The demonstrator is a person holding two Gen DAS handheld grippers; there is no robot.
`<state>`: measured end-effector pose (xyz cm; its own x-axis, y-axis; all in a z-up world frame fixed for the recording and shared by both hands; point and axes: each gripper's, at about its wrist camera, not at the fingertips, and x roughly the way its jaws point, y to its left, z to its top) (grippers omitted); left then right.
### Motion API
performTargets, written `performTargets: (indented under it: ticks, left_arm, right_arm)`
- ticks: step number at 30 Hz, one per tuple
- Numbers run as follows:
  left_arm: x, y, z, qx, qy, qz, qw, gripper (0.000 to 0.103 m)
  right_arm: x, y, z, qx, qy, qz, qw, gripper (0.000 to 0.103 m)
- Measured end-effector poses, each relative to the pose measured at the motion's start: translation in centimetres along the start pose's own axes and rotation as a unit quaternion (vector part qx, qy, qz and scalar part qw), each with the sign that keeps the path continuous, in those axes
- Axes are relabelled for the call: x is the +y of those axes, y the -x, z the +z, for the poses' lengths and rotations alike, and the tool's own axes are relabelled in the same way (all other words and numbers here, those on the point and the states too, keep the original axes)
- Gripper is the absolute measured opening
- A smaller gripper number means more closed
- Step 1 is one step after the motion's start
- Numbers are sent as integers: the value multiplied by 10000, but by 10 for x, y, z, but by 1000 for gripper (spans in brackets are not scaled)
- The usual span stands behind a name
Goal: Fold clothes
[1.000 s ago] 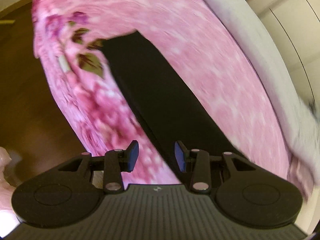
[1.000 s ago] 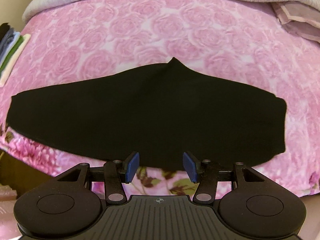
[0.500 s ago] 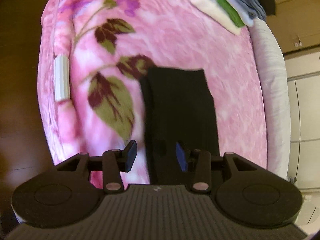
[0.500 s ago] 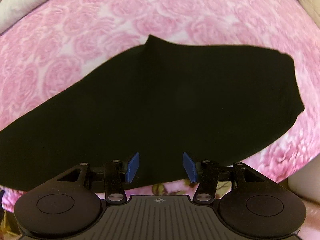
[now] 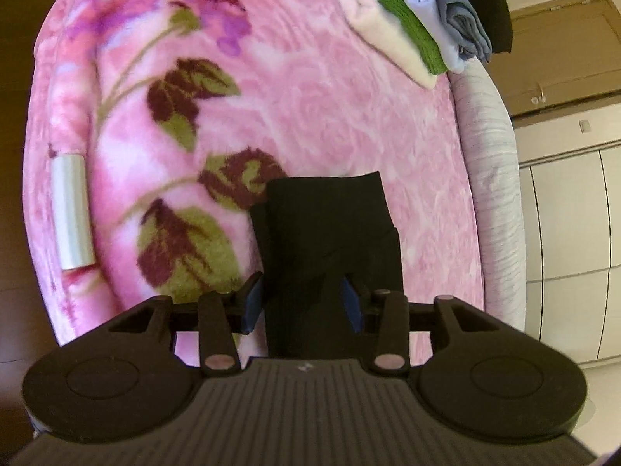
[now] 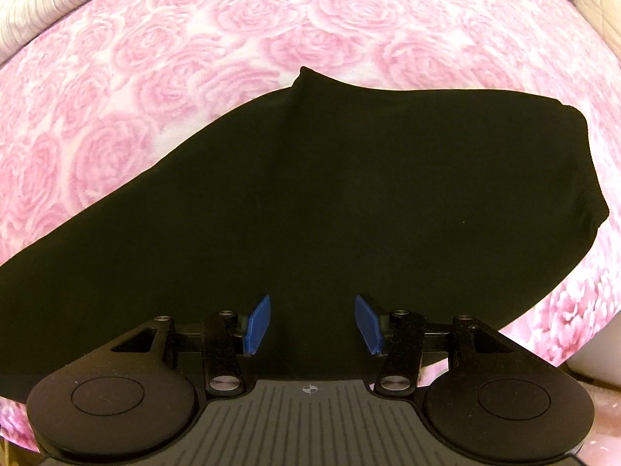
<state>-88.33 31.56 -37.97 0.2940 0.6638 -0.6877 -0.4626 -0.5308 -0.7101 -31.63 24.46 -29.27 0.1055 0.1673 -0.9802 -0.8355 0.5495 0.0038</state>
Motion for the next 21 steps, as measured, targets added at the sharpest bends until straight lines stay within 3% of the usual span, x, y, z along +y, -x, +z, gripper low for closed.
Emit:
performTargets:
  ticks: [1,4,5,8,10,13,15,18,21]
  left_arm:
    - [0,0,-2,-61,18,-8,10000,35]
    - [-5,3,-9,-199,-302,267,9990,11]
    - [-9,5,-11,-264,-489,331,9979,9]
    - [-51,13,-28,-466,-1674,489,9836,7]
    - [-84,19,-46,-574,-2529,503,9645,7]
    - [-140,30,-95,-595,-3781,214,9236,7]
    - [-169,37,-140,-511,-4358,-95,8985,7]
    - [-195,37,-219,-130,-4947,-632,8666,7]
    - [-194,10,-300,672,-5323,-818,8399,10]
  right_arm:
    - [-1,-1,-1,10,6,2,10000,53]
    - [-7,-3,-5,48,-26,65,10000,53]
    - [-10,-4,-6,55,-37,91,9999,53]
    - [-25,-3,-7,29,-39,161,9999,53]
    - [-40,0,-6,-37,-31,157,9999,53]
    - [-69,5,-1,-160,-56,42,9998,53]
    - [-93,8,4,-203,-159,-31,9997,53]
    - [-131,12,12,-235,-429,-87,9988,53]
    - [-163,14,16,-277,-647,-83,9975,53]
